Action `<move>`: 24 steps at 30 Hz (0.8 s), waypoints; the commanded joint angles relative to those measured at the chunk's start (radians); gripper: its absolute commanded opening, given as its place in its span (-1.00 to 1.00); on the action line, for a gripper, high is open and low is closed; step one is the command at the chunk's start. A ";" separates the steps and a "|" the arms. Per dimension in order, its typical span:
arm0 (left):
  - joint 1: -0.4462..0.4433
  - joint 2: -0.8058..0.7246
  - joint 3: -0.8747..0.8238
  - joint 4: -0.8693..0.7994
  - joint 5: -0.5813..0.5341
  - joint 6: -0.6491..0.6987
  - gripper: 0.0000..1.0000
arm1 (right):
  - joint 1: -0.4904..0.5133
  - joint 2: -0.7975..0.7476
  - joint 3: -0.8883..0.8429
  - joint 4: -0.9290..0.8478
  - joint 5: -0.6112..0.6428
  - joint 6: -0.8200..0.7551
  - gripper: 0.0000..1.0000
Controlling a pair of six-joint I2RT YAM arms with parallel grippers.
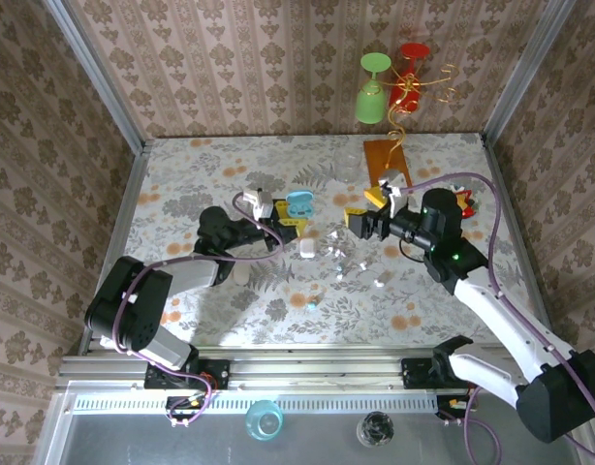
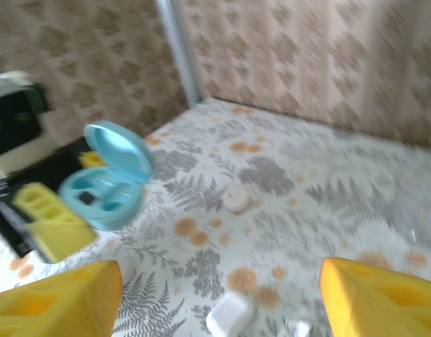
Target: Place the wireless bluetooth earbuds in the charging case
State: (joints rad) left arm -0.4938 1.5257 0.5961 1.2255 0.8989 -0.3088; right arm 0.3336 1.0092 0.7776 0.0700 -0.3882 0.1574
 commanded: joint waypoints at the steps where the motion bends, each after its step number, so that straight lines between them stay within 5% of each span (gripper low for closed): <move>1: 0.015 -0.027 -0.010 0.044 -0.004 0.028 -0.20 | -0.011 0.025 -0.005 -0.163 0.140 0.193 0.46; 6: 0.029 -0.024 -0.018 0.045 -0.014 0.035 -0.20 | 0.018 0.136 -0.036 -0.221 0.027 0.296 0.45; 14: 0.100 -0.043 -0.036 0.045 -0.028 0.046 -0.19 | 0.199 0.321 -0.057 -0.217 -0.058 0.343 0.39; 24: 0.168 -0.113 -0.070 0.039 -0.040 0.059 -0.18 | 0.352 0.644 0.098 -0.226 -0.190 0.354 0.25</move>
State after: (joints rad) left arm -0.3382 1.4464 0.5381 1.2282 0.8627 -0.2726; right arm 0.6708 1.6035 0.8116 -0.1486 -0.4980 0.4984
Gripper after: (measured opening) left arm 0.411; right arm 0.628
